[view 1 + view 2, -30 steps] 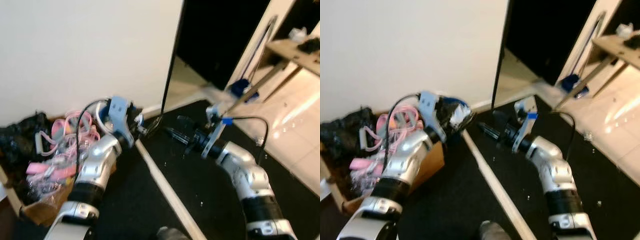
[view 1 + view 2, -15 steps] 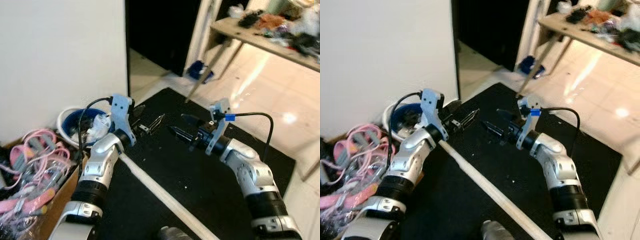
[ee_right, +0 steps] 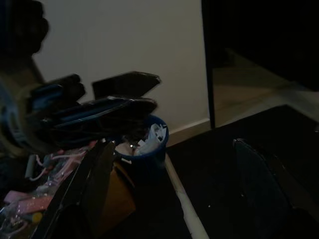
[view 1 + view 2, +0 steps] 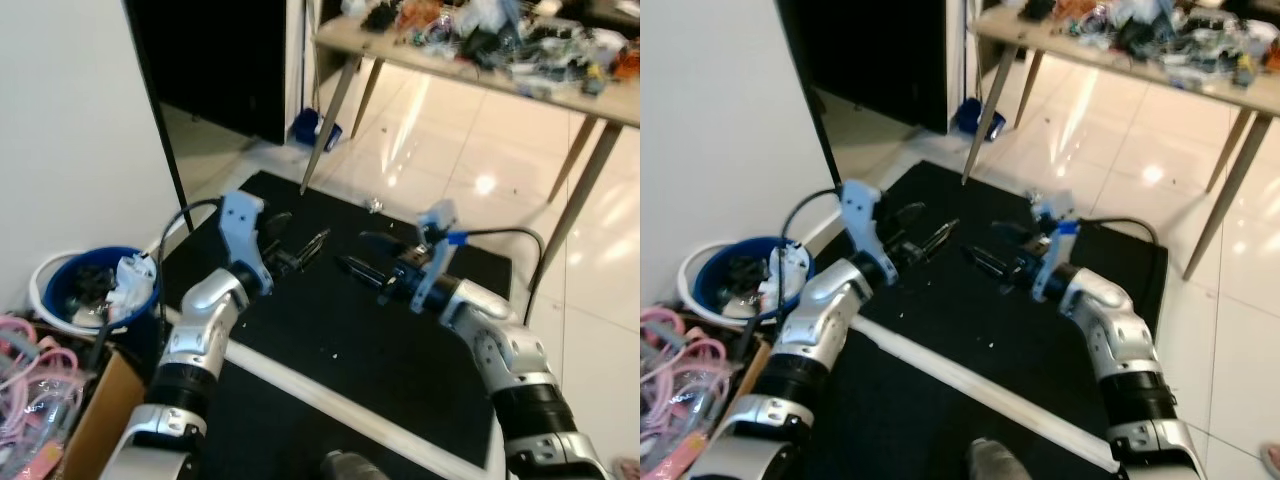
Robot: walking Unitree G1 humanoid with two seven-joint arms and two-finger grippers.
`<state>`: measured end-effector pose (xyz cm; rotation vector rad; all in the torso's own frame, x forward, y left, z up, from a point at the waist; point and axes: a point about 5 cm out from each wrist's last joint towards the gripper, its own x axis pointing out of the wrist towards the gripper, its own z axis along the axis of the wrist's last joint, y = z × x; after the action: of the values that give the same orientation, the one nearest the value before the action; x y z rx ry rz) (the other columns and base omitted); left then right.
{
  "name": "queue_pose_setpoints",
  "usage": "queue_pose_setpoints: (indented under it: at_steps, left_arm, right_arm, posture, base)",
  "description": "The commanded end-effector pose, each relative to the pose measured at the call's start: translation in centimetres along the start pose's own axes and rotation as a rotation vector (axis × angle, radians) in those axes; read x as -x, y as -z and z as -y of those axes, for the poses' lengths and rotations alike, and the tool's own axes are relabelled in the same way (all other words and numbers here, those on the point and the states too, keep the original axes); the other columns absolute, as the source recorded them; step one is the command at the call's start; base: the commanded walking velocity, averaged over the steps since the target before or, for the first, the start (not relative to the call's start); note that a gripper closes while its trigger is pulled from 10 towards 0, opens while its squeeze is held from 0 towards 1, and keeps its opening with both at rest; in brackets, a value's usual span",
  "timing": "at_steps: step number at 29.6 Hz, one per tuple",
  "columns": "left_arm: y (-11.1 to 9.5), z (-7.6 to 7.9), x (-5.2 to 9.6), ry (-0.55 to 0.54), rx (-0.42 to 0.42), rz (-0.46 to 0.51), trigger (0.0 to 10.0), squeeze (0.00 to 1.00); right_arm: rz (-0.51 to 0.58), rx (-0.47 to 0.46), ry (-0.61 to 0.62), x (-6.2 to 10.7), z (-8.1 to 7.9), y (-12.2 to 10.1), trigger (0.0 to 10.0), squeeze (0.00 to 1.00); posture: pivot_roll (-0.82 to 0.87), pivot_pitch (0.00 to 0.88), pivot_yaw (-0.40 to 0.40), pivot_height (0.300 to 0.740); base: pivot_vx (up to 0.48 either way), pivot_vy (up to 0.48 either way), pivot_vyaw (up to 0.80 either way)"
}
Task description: Picking trash to rubbish bin
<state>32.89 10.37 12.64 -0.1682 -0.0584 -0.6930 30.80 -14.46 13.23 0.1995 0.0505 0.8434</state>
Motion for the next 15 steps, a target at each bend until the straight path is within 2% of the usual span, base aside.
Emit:
queue_pose_setpoints:
  at_steps: [1,15]
  left_arm:
    - [0.22,-0.19,0.17,-0.01,0.01,-0.009,10.0,0.0]
    - [0.13,-0.59,0.39,-0.065,0.002,-0.002,10.0,0.0]
  right_arm:
    - [-0.003,-0.004,-0.007,-0.06,-0.14,0.2,10.0,0.0]
    - [-0.001,0.003,-0.003,-0.02,-0.15,0.14,10.0,0.0]
  posture:
    - [-0.09,0.0,-0.032,0.74]
    - [-0.09,0.0,-0.029,0.74]
  base:
    - [0.0,0.0,-0.77]
    - [0.0,0.0,-0.77]
